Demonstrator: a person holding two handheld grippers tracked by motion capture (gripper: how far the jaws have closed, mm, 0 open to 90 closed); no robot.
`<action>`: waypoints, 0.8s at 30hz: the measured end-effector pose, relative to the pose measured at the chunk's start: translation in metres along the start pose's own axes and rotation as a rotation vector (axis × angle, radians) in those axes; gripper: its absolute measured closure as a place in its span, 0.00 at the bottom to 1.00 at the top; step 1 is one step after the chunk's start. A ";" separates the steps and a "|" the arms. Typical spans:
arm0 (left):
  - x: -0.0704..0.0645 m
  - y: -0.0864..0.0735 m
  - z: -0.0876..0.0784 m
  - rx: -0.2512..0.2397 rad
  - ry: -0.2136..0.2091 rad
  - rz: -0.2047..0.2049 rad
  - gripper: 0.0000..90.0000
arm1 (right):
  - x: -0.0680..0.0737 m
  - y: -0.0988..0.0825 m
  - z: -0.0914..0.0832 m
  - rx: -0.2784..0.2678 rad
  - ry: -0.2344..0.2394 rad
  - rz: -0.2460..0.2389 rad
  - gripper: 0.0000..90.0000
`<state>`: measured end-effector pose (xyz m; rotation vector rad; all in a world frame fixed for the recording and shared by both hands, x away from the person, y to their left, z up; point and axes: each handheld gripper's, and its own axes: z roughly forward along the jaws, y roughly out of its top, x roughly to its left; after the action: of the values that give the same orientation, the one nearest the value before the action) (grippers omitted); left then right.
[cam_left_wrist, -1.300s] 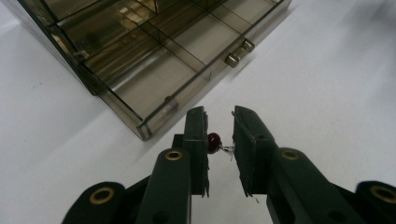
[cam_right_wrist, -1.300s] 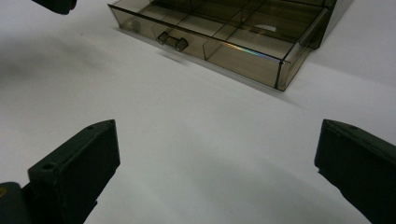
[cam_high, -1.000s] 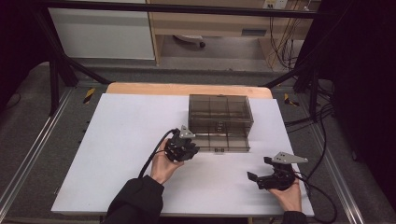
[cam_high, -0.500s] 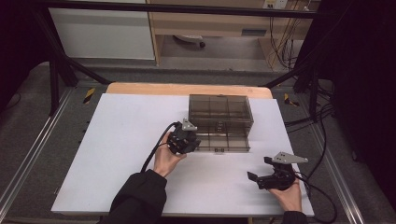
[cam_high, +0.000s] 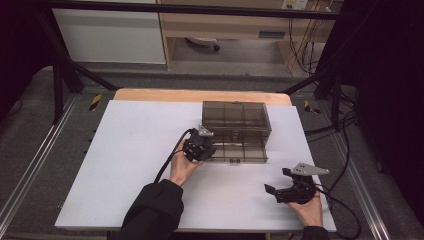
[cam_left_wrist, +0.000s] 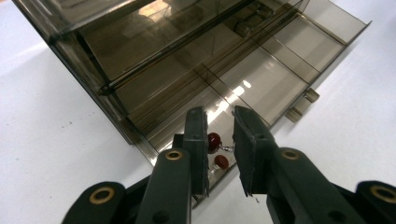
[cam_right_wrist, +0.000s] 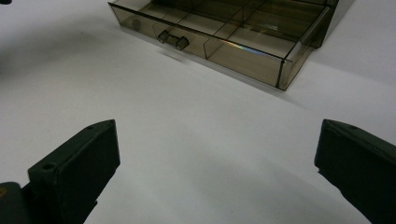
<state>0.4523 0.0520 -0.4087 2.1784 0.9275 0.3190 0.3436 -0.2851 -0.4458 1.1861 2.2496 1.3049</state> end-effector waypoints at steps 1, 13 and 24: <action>0.000 0.000 0.001 0.002 0.000 0.003 0.83 | 0.000 0.000 0.000 0.000 0.000 0.000 0.01; 0.002 -0.006 0.020 0.027 0.016 0.006 0.83 | 0.000 0.000 -0.001 -0.001 0.001 0.000 0.01; 0.002 -0.008 0.022 0.018 0.008 0.010 0.82 | 0.000 0.000 0.000 0.000 0.000 0.001 0.01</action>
<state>0.4605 0.0452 -0.4299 2.1998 0.9279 0.3262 0.3434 -0.2853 -0.4456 1.1870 2.2495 1.3055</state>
